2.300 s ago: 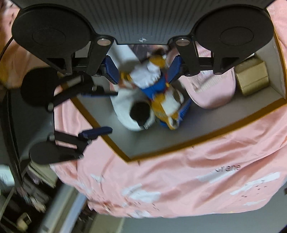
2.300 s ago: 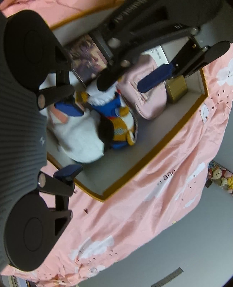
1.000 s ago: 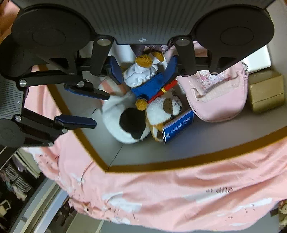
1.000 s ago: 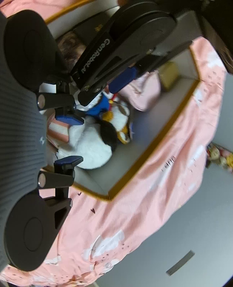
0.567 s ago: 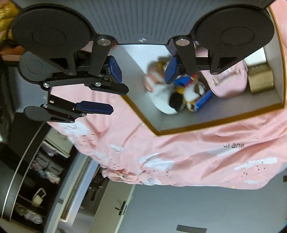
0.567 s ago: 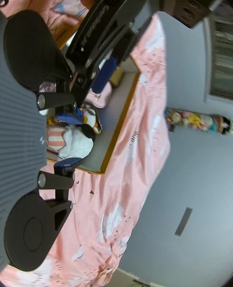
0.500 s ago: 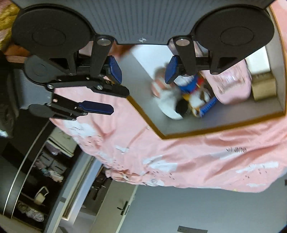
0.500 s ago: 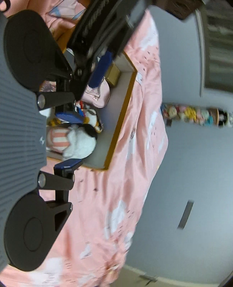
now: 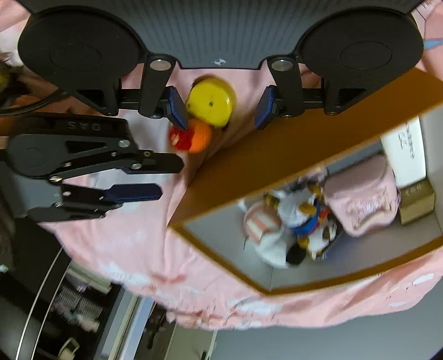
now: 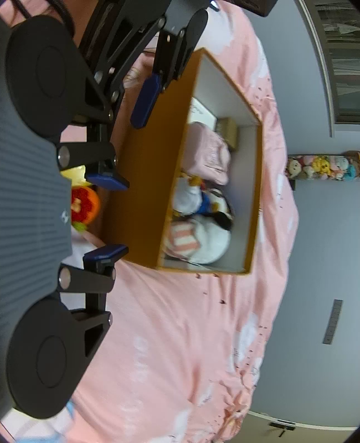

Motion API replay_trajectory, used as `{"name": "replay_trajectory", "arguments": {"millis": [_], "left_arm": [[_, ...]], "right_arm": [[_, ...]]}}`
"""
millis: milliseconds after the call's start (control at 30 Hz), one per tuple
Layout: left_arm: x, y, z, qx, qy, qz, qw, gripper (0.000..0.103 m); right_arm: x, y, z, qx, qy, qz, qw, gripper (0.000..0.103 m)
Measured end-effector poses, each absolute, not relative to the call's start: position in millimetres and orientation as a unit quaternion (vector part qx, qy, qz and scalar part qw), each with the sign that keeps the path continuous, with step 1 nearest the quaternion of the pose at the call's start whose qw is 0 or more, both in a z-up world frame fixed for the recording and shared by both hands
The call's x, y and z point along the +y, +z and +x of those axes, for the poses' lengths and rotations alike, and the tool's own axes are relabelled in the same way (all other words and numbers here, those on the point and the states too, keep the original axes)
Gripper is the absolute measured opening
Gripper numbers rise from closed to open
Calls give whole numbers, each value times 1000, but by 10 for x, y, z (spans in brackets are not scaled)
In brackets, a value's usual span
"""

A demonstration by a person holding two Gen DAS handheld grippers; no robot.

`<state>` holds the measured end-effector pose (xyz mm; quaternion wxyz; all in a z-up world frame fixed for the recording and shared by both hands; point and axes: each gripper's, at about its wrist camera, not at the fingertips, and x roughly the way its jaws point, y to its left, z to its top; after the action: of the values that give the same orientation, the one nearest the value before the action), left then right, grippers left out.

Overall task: Organize objects
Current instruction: 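Withdraw both tools from the box toward the tape measure and flower, then grasp the yellow tape measure with the left tool while the right tool grasps the crocheted flower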

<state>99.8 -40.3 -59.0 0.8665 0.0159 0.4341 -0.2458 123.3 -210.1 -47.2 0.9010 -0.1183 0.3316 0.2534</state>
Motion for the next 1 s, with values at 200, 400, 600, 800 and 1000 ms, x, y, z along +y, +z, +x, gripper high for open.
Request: {"name": "replay_trajectory", "arguments": {"millis": [200, 400, 600, 800, 1000], "left_arm": [[-490, -763, 967, 453, -248, 28, 856, 63], [-532, -880, 912, 456, -251, 42, 853, 64], [-621, -940, 925, 448, -251, 58, 856, 71], [-695, -1006, 950, 458, -256, 73, 848, 71], [-730, -1051, 966, 464, -259, 76, 844, 74]], "right_arm": [[-2075, -666, 1217, 354, 261, -120, 890, 41], [-2118, -845, 1338, 393, 263, -97, 876, 40], [-2181, -952, 1473, 419, 266, -64, 866, 48], [-2216, -1056, 1618, 444, 261, -35, 856, 47], [-2154, -1078, 1615, 445, 260, -47, 855, 46]]}}
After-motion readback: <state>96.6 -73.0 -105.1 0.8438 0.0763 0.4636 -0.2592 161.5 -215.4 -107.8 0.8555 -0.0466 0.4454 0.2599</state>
